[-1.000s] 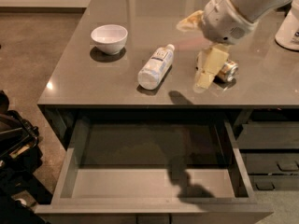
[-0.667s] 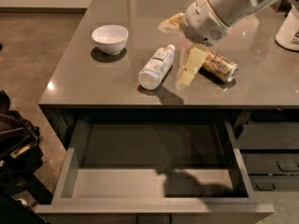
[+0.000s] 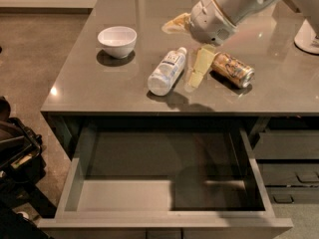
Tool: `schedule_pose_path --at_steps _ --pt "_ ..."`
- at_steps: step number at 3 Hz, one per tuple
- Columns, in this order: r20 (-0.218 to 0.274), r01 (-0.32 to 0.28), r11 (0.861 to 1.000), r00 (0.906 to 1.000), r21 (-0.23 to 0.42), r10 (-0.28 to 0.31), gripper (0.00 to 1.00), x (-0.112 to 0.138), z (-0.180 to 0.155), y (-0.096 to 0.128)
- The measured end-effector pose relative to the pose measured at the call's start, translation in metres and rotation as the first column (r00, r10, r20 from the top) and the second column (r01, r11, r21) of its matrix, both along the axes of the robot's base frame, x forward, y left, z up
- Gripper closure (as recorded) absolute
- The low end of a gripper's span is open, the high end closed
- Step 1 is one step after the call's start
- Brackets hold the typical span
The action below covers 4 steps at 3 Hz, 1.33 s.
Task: Place blue plastic bottle into top drawer
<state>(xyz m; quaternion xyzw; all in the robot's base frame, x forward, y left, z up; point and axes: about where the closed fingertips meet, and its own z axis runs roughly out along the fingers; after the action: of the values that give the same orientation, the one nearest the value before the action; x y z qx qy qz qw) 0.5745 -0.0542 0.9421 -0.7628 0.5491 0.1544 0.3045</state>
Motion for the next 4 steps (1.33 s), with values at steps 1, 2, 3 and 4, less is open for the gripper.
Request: schedule_pose_path --at_steps 1,2,3,4 --pt "0.035 -0.106 0.994 0.9939 0.028 0.105 0.00 0.026 -0.004 0.011" --pt "0.035 -0.106 0.994 0.9939 0.028 0.105 0.00 0.026 -0.004 0.011" --pt "0.047 -0.152 0.988 0.9875 0.026 0.150 0.00 0.036 -0.008 0.009" --pt "0.068 -0.250 0.968 0.9666 0.036 0.247 0.00 0.055 -0.018 0.010"
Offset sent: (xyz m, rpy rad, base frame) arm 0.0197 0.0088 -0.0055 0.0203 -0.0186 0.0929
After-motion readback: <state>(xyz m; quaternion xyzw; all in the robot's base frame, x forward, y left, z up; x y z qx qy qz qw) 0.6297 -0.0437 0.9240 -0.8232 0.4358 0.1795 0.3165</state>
